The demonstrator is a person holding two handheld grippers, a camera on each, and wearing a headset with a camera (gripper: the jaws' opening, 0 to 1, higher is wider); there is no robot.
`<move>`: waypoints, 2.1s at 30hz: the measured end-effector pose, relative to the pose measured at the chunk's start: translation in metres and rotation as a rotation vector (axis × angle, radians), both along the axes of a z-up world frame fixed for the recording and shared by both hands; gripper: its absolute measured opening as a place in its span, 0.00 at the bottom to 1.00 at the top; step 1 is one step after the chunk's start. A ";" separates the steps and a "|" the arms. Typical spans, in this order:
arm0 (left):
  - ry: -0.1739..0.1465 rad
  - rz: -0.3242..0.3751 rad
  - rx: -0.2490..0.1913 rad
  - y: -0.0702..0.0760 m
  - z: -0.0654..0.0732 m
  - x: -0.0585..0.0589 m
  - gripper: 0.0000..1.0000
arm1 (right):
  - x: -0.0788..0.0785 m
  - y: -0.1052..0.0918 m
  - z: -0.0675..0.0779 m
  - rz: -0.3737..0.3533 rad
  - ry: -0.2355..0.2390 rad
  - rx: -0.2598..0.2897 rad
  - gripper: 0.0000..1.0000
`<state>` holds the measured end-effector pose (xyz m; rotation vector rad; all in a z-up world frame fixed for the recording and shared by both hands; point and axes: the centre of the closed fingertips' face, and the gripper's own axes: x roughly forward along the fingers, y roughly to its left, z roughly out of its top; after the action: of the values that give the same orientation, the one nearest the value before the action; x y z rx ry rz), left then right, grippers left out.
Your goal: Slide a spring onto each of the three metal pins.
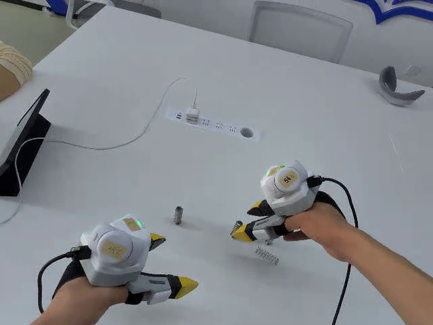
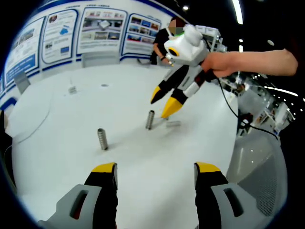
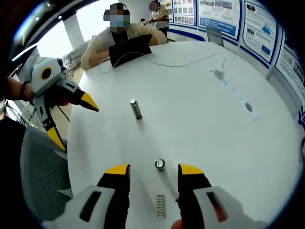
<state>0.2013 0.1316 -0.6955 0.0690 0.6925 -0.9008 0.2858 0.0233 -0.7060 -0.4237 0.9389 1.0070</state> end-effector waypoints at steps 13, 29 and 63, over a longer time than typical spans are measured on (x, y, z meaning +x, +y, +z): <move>0.008 -0.003 0.005 0.001 0.001 -0.006 0.67 | -0.015 -0.010 0.005 -0.188 0.025 0.150 0.48; 0.005 -0.012 0.007 -0.007 0.003 -0.003 0.68 | -0.029 -0.030 0.017 -0.323 -0.031 0.270 0.59; 0.004 -0.033 0.029 -0.021 0.005 0.007 0.69 | -0.085 -0.115 -0.010 -0.617 -0.023 0.337 0.67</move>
<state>0.2084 0.1108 -0.6908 0.1046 0.7099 -0.9231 0.2007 -0.0921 -0.7157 0.1392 0.7862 0.5714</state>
